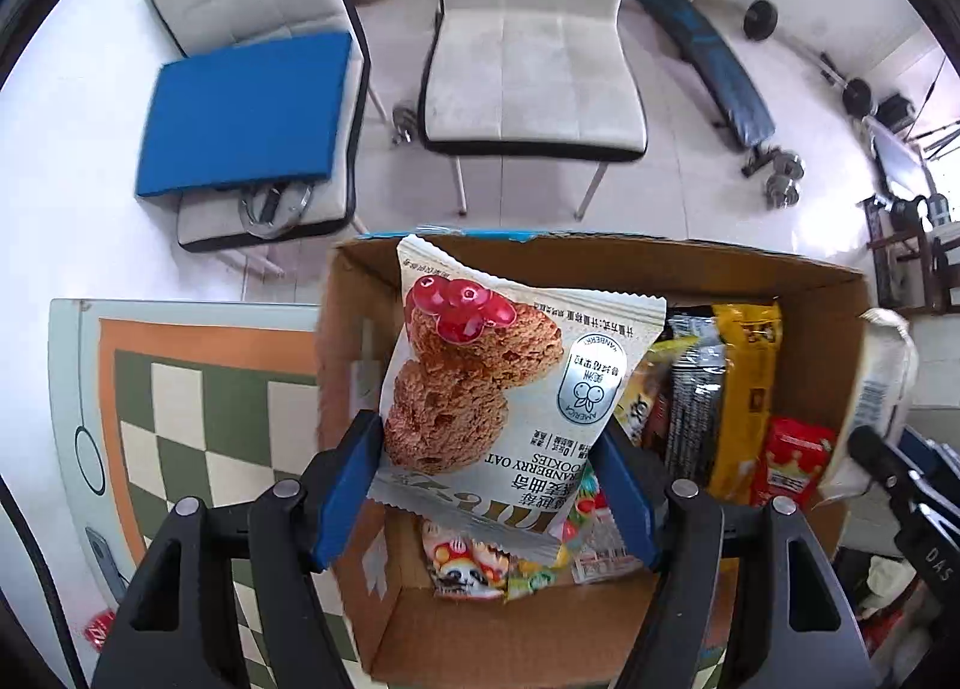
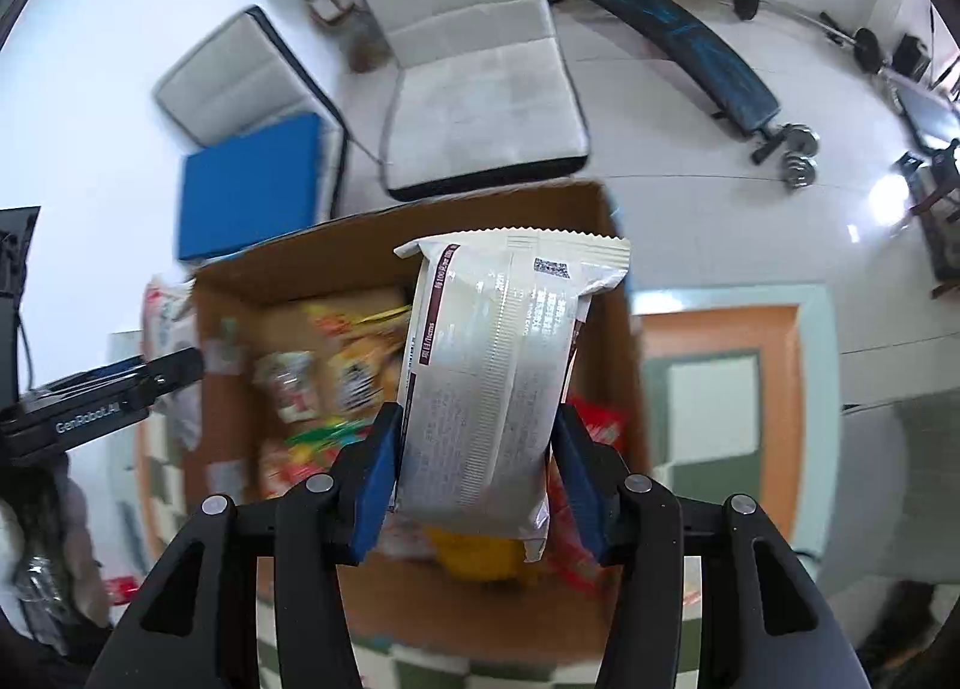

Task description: Organize snacks

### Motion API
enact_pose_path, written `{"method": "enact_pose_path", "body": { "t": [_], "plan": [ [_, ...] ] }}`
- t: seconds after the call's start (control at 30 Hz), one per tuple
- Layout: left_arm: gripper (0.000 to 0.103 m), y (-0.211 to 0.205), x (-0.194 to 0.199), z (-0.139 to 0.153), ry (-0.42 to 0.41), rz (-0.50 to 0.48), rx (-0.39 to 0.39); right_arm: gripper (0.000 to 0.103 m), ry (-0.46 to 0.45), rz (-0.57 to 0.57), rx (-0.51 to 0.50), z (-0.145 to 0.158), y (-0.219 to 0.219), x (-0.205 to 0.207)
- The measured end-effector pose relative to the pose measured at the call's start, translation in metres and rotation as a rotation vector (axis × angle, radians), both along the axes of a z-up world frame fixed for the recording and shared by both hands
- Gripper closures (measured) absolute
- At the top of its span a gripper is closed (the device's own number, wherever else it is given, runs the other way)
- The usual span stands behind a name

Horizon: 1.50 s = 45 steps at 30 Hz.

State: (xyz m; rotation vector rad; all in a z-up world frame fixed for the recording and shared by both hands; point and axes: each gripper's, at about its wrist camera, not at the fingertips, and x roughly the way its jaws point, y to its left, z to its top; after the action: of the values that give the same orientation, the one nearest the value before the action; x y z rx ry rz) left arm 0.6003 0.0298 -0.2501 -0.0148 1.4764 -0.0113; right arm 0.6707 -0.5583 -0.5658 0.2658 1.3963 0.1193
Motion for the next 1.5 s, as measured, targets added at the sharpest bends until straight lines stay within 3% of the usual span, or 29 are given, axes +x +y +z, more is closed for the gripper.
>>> {"method": "enact_pose_path", "body": {
  "t": [0.1,0.2,0.3,0.37,0.43,0.53,0.63,0.83,1.03,1.23,1.37,1.5],
  "plan": [
    [0.034,0.0,0.007,-0.016,0.049,0.008,0.017,0.049,0.027,0.015,-0.069,-0.013,-0.002,0.016],
    [0.034,0.003,0.013,-0.031,0.11,0.025,-0.02,0.045,0.056,0.015,-0.084,-0.024,-0.003,0.024],
    [0.033,0.009,0.013,-0.031,0.1,0.048,-0.029,0.021,0.082,0.015,-0.106,-0.028,-0.005,0.026],
    [0.03,0.012,0.011,-0.025,0.069,0.06,-0.044,0.02,0.076,0.009,-0.11,-0.027,-0.006,0.026],
    [0.03,0.013,0.008,-0.02,0.036,0.069,-0.041,0.013,0.086,0.009,-0.107,-0.03,-0.005,0.024],
    [0.028,0.01,0.002,-0.013,0.016,0.058,-0.05,0.011,0.102,0.023,-0.116,-0.031,-0.002,0.021],
    [0.012,0.006,-0.005,-0.005,0.002,0.045,-0.057,0.011,0.104,0.027,-0.11,-0.031,0.002,0.017],
    [0.009,-0.005,-0.023,0.017,-0.054,-0.011,-0.033,0.01,0.091,0.038,-0.097,-0.019,0.012,0.004],
    [0.01,-0.014,-0.069,0.054,-0.14,-0.025,-0.059,0.009,0.042,0.048,-0.048,0.008,0.018,-0.024],
    [0.01,-0.014,-0.148,0.081,-0.25,0.025,-0.059,0.009,-0.014,0.017,0.011,0.03,0.008,-0.083],
    [0.01,-0.013,-0.194,0.073,-0.258,0.066,-0.05,0.009,-0.014,-0.059,0.045,0.027,-0.014,-0.135],
    [0.01,-0.016,-0.224,0.044,-0.206,0.089,-0.034,0.009,0.025,-0.158,0.044,0.005,-0.044,-0.178]
  ]
}}
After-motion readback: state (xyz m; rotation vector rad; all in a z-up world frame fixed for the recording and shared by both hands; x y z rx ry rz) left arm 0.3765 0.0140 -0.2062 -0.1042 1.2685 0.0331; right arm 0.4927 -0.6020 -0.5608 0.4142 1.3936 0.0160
